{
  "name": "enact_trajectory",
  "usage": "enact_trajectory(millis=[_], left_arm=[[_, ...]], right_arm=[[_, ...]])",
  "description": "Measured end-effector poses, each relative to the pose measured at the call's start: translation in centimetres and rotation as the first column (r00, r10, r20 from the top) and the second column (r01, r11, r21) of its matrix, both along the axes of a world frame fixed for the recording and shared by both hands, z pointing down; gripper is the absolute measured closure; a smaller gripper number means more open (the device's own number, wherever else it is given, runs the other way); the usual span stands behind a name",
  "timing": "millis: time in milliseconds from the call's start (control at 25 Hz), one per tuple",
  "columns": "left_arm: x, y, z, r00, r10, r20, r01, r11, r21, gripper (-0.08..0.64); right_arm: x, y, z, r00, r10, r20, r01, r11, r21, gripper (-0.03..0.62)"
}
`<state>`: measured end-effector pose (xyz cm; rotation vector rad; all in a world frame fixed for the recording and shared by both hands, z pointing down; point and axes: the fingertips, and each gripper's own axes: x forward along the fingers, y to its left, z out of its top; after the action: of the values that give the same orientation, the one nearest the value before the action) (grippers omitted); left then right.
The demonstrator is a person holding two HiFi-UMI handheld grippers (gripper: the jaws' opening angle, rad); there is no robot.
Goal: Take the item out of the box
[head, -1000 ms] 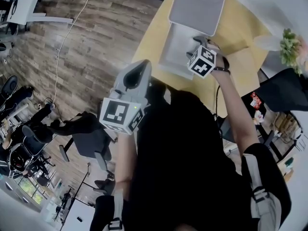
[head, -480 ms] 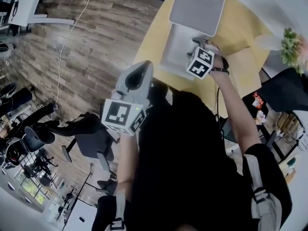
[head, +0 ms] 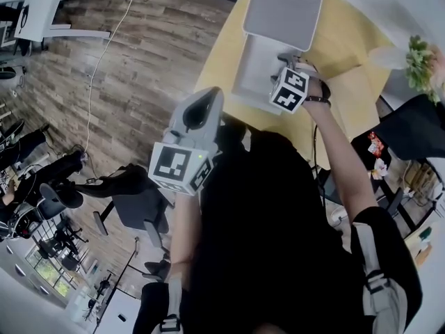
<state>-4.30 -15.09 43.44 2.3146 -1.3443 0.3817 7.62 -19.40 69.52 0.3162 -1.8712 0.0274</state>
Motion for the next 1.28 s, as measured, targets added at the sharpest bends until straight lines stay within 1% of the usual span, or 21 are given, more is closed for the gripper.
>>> enact_trajectory(millis=[160,280,400,520,760,1040,1280], left_arm=[[-0.4,0.4,-0.4,1.000,0.004,0.004,-0.004,1.000,0.005,0.548],[-0.8,0.6,-0.9,1.000,0.009,0.007,-0.009,1.000,0.013,0.548],[-1.3,0.9,-1.0,1.000,0.017,0.006,-0.017,1.000,0.018,0.548],[-1.9,1.4,-1.6,0.999,0.034,0.002,-0.034,0.999,0.025,0.548],[-3.3,2.2,-2.6,0.996,0.084,-0.018,-0.083,0.996,0.042,0.548],[-5.4,2.2,-3.7,0.983,0.179,-0.044,-0.176,0.981,0.078,0.548],[-7.2,2.8,-4.5,0.969,0.235,-0.075,-0.227,0.968,0.103,0.548]], right_arm=[[-0.1,0.2,-0.1,1.000,0.005,0.002,-0.005,1.000,0.008,0.327],[0.1,0.4,-0.2,1.000,0.030,0.004,-0.030,1.000,0.005,0.328],[0.2,0.1,-0.7,0.998,0.056,0.008,-0.056,0.998,0.031,0.330],[0.2,0.1,-2.1,0.996,0.092,0.021,-0.093,0.994,0.051,0.330],[-1.0,0.9,-4.9,0.986,0.161,0.051,-0.165,0.982,0.093,0.330],[-2.0,1.6,-8.5,0.957,0.278,0.080,-0.287,0.944,0.163,0.330],[-3.0,3.3,-11.9,0.917,0.378,0.130,-0.398,0.894,0.204,0.330]])
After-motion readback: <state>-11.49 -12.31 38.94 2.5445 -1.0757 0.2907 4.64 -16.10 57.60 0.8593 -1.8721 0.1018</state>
